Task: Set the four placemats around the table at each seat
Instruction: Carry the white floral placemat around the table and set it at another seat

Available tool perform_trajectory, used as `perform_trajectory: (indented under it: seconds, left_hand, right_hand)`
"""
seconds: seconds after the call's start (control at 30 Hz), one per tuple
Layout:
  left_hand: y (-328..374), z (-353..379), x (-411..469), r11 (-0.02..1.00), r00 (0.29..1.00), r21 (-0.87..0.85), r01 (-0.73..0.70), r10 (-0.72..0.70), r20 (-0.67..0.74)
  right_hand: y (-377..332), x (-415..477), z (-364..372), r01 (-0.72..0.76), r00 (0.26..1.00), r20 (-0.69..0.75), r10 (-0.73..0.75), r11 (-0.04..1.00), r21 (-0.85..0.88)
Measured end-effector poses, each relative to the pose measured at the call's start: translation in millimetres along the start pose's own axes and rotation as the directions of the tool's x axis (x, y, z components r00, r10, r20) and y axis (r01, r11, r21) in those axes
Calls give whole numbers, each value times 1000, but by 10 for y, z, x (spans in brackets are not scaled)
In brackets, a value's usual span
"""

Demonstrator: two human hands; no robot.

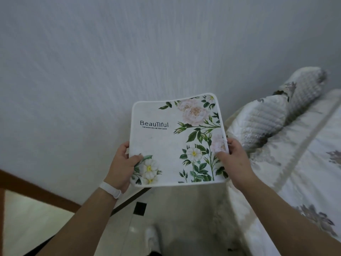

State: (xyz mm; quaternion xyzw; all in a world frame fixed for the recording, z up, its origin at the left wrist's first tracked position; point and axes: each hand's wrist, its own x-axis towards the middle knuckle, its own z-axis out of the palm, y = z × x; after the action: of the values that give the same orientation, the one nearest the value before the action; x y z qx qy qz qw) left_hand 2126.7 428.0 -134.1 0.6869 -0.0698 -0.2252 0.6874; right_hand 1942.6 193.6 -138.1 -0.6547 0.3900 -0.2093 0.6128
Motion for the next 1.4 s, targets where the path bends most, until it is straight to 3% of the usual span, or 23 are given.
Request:
perform_trajectory:
  seconds: [0.3,0.63,1.03,1.4]
  left_hand:
    - [163,367,1515,1000,963,-24,-6,12,269]
    - [463,1061,2728,999,832,40,4,-25,554]
    - [312,2265,3337,985,699,168,26,-138,701]
    - [522,3936,4116,977,643,214,-6,-160,749]
  right_hand:
    - [-309,694,340,-41,954,-298,8,994,-104]
    - [-545,1150,454,-74,796,-605,30,996,-49]
    - [-459,1586,-4,-169,638,-753,160,983,65]
    - [-439,2845,-974,-126,577,-792,200,980,155]
